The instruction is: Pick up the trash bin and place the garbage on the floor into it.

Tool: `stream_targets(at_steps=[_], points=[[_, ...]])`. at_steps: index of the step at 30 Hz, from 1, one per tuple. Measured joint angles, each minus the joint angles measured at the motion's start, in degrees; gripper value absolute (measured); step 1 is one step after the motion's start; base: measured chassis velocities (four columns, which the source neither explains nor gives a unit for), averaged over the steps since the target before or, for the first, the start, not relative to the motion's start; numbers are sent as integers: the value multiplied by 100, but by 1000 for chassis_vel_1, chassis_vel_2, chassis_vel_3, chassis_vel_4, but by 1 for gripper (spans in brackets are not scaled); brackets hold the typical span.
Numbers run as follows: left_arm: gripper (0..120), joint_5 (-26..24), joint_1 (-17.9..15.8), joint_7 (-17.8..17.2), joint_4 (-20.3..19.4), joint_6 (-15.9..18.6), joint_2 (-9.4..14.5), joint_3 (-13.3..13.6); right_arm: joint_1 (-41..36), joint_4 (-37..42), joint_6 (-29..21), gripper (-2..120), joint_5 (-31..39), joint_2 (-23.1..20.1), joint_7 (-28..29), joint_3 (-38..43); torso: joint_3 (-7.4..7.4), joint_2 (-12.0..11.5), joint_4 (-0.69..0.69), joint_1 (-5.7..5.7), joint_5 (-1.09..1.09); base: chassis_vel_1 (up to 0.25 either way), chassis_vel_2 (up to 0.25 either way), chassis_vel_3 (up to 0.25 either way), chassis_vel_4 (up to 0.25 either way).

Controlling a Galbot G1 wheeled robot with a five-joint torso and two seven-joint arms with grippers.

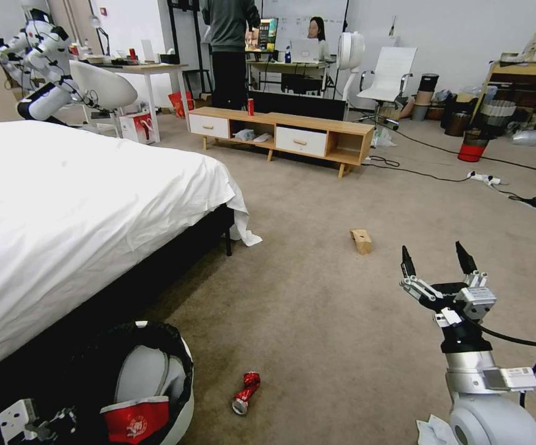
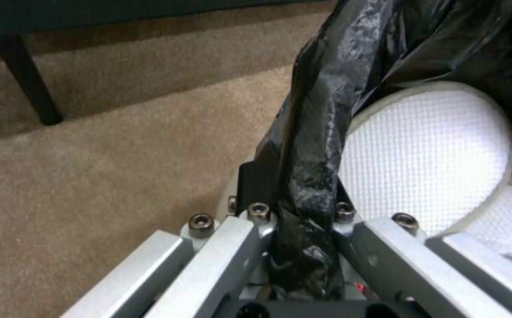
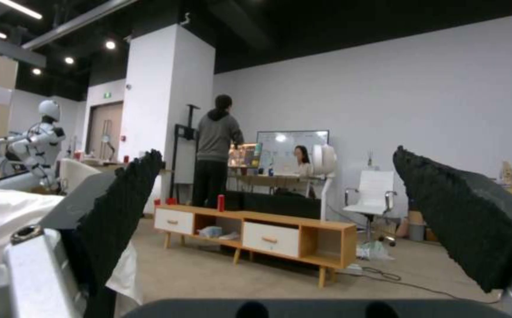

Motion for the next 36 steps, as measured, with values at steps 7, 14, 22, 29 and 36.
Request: stream_targets(at_steps=[7,14,22,29,36], points=[[2,42,-10,6,2,0,-5,14,-20,-36,-5,100,-10,-69,-29,1,0,0,0,0,0,0,0,0,0],[2,3,-5,12,6,0,-3,19,-16,-43,-6,100,29,-71,-38,-10,0,0,0,0,0,0,0,0,0],[2,-6,11,13,6,0,8,17,-21,-42,-7,100,22,-85,-38,-7,0,0,0,0,0,0,0,0,0],[2,-7,32,13,-4,0,7,17,-34,-33,-7,100,6,-86,-40,-6,0,0,0,0,0,0,0,0,0],[2,-7,50,13,-24,0,5,17,-47,-17,-4,100,-7,-87,-42,-4,0,0,0,0,0,0,0,0,0]])
